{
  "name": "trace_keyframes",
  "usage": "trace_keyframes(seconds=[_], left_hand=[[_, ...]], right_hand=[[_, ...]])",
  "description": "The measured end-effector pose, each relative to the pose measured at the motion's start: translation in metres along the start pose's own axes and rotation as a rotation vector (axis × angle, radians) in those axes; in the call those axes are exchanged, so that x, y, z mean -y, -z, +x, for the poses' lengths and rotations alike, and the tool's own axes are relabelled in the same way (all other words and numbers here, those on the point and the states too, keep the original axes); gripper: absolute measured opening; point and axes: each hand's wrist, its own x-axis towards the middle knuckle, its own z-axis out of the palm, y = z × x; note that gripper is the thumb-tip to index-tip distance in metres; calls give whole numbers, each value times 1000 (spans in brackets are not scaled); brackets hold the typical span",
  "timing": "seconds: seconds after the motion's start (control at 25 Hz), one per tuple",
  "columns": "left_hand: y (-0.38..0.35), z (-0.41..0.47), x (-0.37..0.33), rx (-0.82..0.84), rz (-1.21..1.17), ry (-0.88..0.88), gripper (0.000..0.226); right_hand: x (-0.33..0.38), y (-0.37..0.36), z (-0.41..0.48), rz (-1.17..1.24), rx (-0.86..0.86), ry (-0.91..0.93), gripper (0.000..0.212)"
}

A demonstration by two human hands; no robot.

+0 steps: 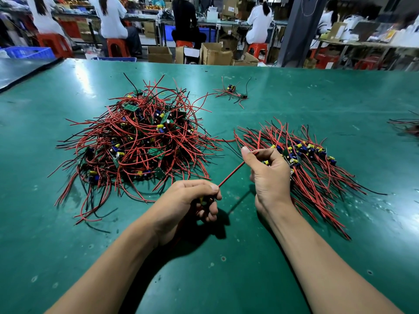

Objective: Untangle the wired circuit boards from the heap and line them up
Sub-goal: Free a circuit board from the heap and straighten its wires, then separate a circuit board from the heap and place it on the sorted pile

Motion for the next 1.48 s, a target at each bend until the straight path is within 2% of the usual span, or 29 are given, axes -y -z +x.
trace_keyframes(seconds=[0.12,0.32,0.6,0.72,0.84,0.96,1.12,1.2,1.28,1.36,1.48], left_hand=[[0,2,1,-14,-2,3,16],[1,3,3,-31,-13,-1,13],[-1,4,4,-137,-59,-40,26],[-6,8,2,-172,-152,-10,52],[-5,9,0,-161,-197,34,65],[-5,10,0,-147,-220,50,74],[-2,10,2,-97,-185,30,79],[-1,8,3,-51,-199,51,78],[1,8,3,-25,-208,50,82],[1,11,5,-42,-157,32,85],[-1,14,6,-109,-106,42,80]], right_hand=[[-3,0,1,-41,-16,6,31],[-2,3,3,-10,-7,-83,37],[4,2,-3,60,31,-178,30],[7,6,-4,-56,75,-182,31],[11,5,-7,-143,124,-157,26],[14,3,-16,-273,220,-90,27],[13,-4,-39,-551,505,37,44],[9,-7,-46,-661,552,115,37],[8,-9,-46,-629,514,114,29],[9,-5,-37,-628,398,177,24],[15,12,-14,-753,221,285,21]])
